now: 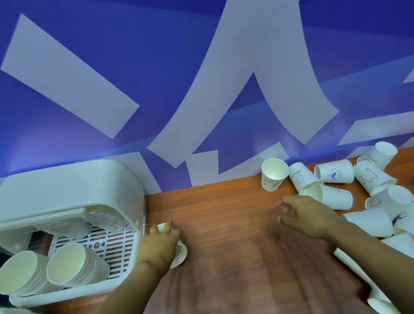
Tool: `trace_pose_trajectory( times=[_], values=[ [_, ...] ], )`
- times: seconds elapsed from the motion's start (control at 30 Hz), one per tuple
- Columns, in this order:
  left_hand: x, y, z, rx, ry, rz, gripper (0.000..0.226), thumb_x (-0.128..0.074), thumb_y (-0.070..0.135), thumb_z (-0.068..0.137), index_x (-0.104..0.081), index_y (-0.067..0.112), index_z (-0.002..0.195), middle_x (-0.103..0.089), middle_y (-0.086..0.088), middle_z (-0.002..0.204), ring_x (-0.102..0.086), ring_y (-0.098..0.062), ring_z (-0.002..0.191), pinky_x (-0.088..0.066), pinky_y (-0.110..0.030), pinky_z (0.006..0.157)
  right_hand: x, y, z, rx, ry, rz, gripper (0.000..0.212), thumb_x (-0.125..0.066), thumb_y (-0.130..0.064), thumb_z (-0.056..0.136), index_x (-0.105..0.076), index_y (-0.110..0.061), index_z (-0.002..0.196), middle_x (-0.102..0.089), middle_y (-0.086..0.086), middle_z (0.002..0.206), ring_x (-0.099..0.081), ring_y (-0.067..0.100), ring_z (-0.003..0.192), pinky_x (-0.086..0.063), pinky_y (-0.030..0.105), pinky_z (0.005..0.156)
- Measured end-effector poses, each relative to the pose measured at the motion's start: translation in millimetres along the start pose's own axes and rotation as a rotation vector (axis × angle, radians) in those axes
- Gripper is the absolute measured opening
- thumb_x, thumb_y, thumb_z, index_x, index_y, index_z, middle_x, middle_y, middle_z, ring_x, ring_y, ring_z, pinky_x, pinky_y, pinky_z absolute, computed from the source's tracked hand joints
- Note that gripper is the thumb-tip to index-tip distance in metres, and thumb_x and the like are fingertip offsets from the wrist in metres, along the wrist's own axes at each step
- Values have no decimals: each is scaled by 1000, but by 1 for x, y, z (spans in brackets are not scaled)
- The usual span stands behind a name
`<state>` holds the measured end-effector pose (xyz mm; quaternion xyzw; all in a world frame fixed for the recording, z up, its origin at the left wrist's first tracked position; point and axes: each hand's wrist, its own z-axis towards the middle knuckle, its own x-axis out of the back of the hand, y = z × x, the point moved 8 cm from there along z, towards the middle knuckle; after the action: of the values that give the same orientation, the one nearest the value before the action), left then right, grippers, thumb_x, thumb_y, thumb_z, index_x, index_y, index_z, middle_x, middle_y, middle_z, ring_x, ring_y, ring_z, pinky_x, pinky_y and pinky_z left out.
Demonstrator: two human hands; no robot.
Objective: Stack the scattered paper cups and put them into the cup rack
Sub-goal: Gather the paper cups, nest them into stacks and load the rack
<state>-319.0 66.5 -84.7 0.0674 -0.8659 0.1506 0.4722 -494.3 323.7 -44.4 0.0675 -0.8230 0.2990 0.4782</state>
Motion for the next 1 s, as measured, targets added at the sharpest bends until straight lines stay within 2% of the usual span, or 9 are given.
trace_pose_trajectory(
  times=[0.1, 0.27, 0.37, 0.5, 0.67, 0.73, 0.8, 0.9, 1.0],
  values=[
    [22, 9, 8, 51, 73, -330, 52, -40, 14, 94, -32, 25, 144, -25, 1, 155, -50, -32, 124, -44, -38, 96, 13, 5, 11, -14, 48, -19, 42, -61, -35, 86, -52, -25, 126, -57, -3, 122, -55, 14, 108, -46, 32, 91],
    [52, 41, 30, 20, 194, -646, 42, -35, 19, 97, -41, 23, 139, -47, -4, 140, -52, -30, 117, -43, -33, 91, 37, 10, 38, -68, 141, -30, 58, -58, -33, 86, -36, -26, 140, -43, 2, 139, -46, 22, 122, -44, 40, 96],
    [59, 60, 45, 18, 166, -868, 33, -36, 15, 96, -50, 14, 127, -57, -11, 123, -54, -29, 106, -42, -29, 80, 47, 12, 53, -90, 204, -15, 63, -57, -35, 85, -31, -27, 142, -36, 1, 142, -43, 23, 126, -39, 39, 96],
    [58, 79, 63, 87, 40, -1287, 27, -34, 13, 95, -53, 14, 114, -66, -12, 97, -64, -26, 67, -51, -29, 57, 50, 13, 69, -117, 247, -48, 69, -60, -48, 82, -29, -29, 141, -33, 0, 141, -43, 26, 124, -34, 39, 98],
    [47, 91, 81, 157, -69, -1365, 23, -35, 18, 94, -47, 12, 113, -68, -13, 74, -59, -26, 54, -45, -25, 48, 35, 24, 86, -121, 213, -45, 84, -65, -55, 74, -24, -30, 143, -30, 0, 146, -40, 26, 127, -42, 39, 95],
    [45, 91, 87, 178, -70, -1360, 26, -39, 22, 95, -47, 15, 119, -69, -9, 84, -61, -25, 58, -46, -25, 49, 30, 28, 93, -125, 187, -44, 88, -65, -57, 73, -21, -30, 145, -30, 1, 146, -40, 26, 127, -43, 40, 96],
    [46, 89, 90, 183, -30, -1307, 34, -49, 36, 94, -49, 20, 124, -65, -3, 106, -62, -24, 80, -50, -30, 65, 26, 31, 99, -125, 171, -43, 91, -66, -59, 73, -19, -30, 145, -31, 0, 146, -41, 25, 127, -44, 40, 97],
    [55, 92, 90, 125, 47, -1213, 65, -61, 56, 83, -41, 26, 137, -50, 2, 136, -51, -20, 119, -42, -32, 93, 23, 31, 107, -118, 173, -24, 91, -67, -59, 72, -20, -30, 143, -35, 0, 144, -43, 26, 126, -45, 41, 97],
    [70, 108, 86, 3, 109, -1094, 90, -70, 63, 70, -30, 33, 144, -36, 7, 144, -42, -17, 129, -37, -28, 99, 21, 32, 112, -113, 181, -4, 85, -66, -56, 74, -23, -28, 143, -37, -1, 142, -44, 26, 124, -44, 41, 95]
  ],
)
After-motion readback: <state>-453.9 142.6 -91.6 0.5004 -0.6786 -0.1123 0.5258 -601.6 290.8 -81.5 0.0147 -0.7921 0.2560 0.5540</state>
